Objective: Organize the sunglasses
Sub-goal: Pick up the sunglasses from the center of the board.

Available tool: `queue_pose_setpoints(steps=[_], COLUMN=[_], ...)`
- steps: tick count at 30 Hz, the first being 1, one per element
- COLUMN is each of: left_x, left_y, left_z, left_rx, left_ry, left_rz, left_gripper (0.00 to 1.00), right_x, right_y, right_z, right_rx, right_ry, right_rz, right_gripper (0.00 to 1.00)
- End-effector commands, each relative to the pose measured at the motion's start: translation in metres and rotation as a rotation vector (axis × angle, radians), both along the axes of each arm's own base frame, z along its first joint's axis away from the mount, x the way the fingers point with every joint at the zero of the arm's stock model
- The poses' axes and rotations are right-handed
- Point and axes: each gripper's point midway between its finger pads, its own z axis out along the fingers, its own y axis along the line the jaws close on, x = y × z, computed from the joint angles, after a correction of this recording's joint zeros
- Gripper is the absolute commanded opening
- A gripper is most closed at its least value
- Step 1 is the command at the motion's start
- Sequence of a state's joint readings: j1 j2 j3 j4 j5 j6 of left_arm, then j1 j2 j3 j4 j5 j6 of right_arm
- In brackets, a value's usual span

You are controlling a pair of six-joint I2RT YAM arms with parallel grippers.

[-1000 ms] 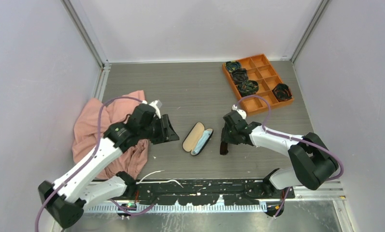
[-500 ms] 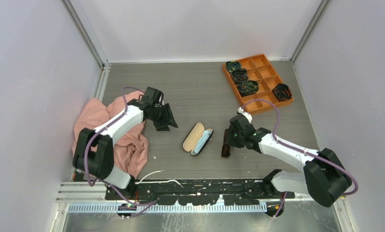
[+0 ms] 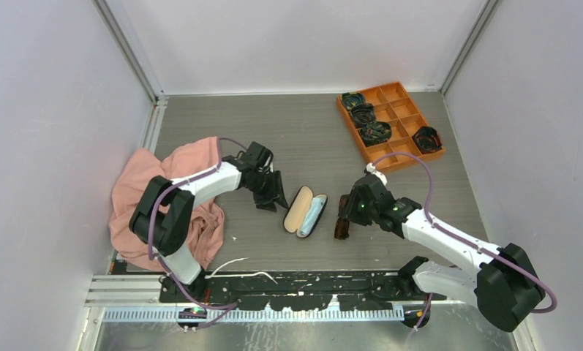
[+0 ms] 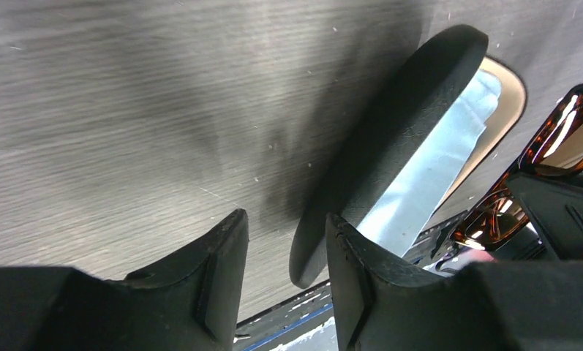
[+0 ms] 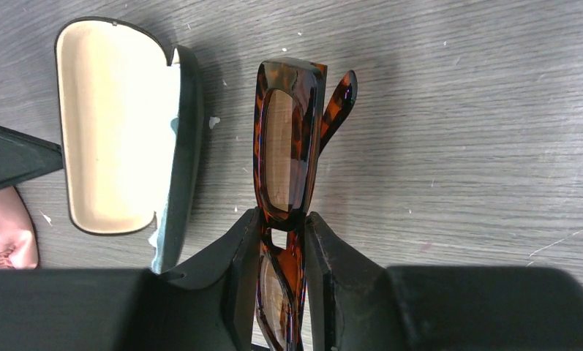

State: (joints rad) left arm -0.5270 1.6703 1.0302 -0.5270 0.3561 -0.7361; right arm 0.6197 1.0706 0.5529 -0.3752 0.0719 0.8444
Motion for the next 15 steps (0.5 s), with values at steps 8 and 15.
queue_pose_setpoints(steps=[8,15], left_x=[-0.005,-0.005], left_y=[-0.035,-0.038], left_z=[0.013,0.009], left_rx=[-0.072,-0.072], left_ry=[-0.042,-0.038], left_rz=[-0.039,-0.045], left_gripper=[0.45,0.45], right_x=[0.004,0.006], right_y=[0.007,0.014], right_z=[0.038,0.050], right_rx=[0.072,0.102], right_ry=[-0.050,-0.058], right_rz=[-0.005,0.012], right_gripper=[0.26,0.26])
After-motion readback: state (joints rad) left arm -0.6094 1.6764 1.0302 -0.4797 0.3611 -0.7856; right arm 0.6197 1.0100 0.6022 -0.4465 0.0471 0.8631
